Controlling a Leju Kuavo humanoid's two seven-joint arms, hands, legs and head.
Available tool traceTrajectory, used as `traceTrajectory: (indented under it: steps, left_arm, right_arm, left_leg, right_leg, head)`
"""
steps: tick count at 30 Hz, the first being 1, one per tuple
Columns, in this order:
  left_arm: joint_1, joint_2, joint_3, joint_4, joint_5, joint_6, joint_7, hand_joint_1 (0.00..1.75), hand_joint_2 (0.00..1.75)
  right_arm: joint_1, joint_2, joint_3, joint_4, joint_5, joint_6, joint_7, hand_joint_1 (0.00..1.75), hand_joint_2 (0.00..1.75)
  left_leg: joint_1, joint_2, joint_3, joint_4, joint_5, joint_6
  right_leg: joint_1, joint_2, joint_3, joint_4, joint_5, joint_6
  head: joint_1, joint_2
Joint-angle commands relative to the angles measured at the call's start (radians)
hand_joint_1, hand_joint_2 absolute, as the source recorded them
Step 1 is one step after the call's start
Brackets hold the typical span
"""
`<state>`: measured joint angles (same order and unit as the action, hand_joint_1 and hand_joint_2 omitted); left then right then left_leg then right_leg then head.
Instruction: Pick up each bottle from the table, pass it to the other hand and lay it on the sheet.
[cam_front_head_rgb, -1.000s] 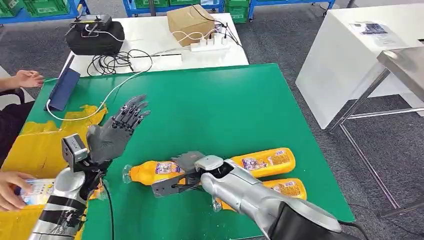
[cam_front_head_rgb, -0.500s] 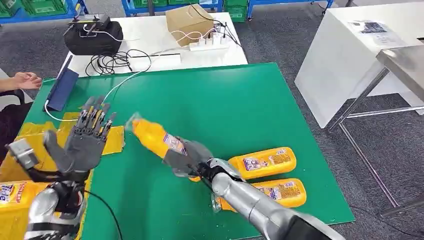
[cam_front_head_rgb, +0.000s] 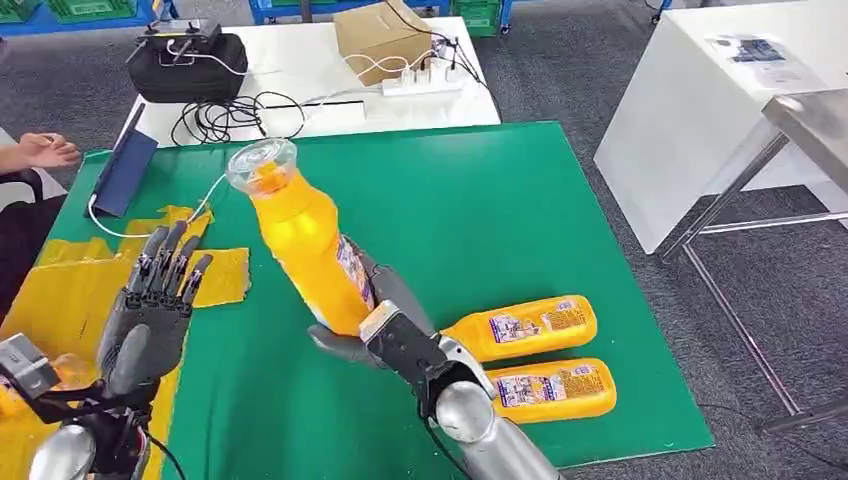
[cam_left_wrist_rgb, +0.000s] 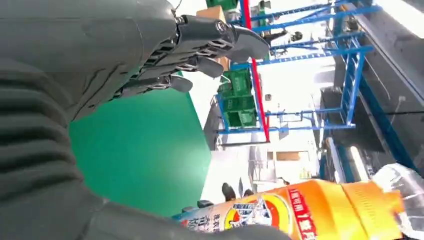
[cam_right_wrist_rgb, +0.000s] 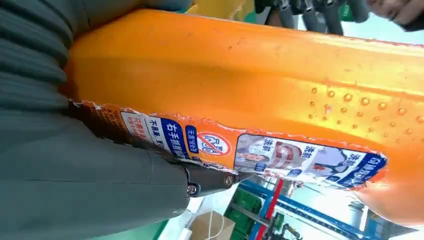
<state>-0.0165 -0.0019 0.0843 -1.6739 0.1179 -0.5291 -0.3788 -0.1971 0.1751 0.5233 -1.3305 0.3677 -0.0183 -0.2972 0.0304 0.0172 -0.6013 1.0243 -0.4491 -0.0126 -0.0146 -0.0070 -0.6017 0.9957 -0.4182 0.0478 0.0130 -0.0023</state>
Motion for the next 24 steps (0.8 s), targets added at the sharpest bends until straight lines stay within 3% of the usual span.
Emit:
traceTrajectory:
  steps: [1, 9, 11, 13, 19, 24]
  left_arm:
    - [-0.021, 0.001, -0.058, 0.015, -0.015, -0.009, -0.005, 0.00, 1.75]
    - [-0.084, -0.003, -0.108, 0.086, -0.035, -0.024, -0.008, 0.00, 1.75]
    - [-0.168, -0.017, -0.165, 0.173, -0.031, -0.050, -0.006, 0.00, 1.75]
    - [-0.180, -0.019, -0.174, 0.185, -0.033, -0.041, -0.007, 0.00, 1.75]
    - [-0.169, 0.007, -0.208, 0.171, -0.020, -0.058, -0.016, 0.00, 1.75]
    - [-0.165, 0.059, -0.281, 0.168, -0.066, -0.107, -0.049, 0.00, 1.75]
  right_arm:
    - [-0.039, -0.029, 0.112, 0.022, 0.012, 0.062, 0.041, 1.75, 1.75]
    - [-0.179, -0.020, 0.327, 0.272, 0.033, 0.197, 0.170, 1.75, 1.75]
    - [-0.163, -0.059, 0.335, 0.269, 0.021, 0.173, 0.194, 1.75, 1.75]
    - [-0.161, -0.067, 0.338, 0.266, 0.017, 0.172, 0.193, 1.75, 1.75]
    - [-0.181, -0.075, 0.361, 0.281, -0.003, 0.178, 0.216, 1.75, 1.75]
    - [-0.204, -0.076, 0.365, 0.300, -0.019, 0.180, 0.222, 1.75, 1.75]
  left_leg:
    - [0.000, 0.000, 0.003, -0.001, 0.000, 0.002]
    - [-0.001, 0.001, 0.004, -0.002, 0.000, 0.002]
    - [0.000, -0.002, 0.004, -0.003, 0.001, 0.002]
    - [-0.001, -0.008, 0.003, -0.003, 0.002, 0.003]
    - [0.000, 0.000, 0.002, -0.001, 0.000, 0.002]
    - [-0.001, 0.000, 0.001, -0.001, 0.001, 0.001]
  right_leg:
    - [0.000, 0.001, 0.002, -0.001, 0.000, -0.002]
    - [0.000, 0.002, 0.003, -0.002, 0.001, -0.002]
    - [0.000, -0.001, 0.004, -0.002, 0.000, -0.002]
    - [0.000, -0.007, 0.005, -0.002, 0.000, -0.002]
    - [0.000, 0.000, 0.002, -0.001, 0.000, -0.001]
    - [0.000, 0.000, 0.000, -0.001, 0.000, -0.001]
  head:
    - [0.000, 0.000]
    - [0.000, 0.000]
    - [0.000, 0.000]
    - [0.000, 0.000]
    - [0.000, 0.000]
    - [0.000, 0.000]
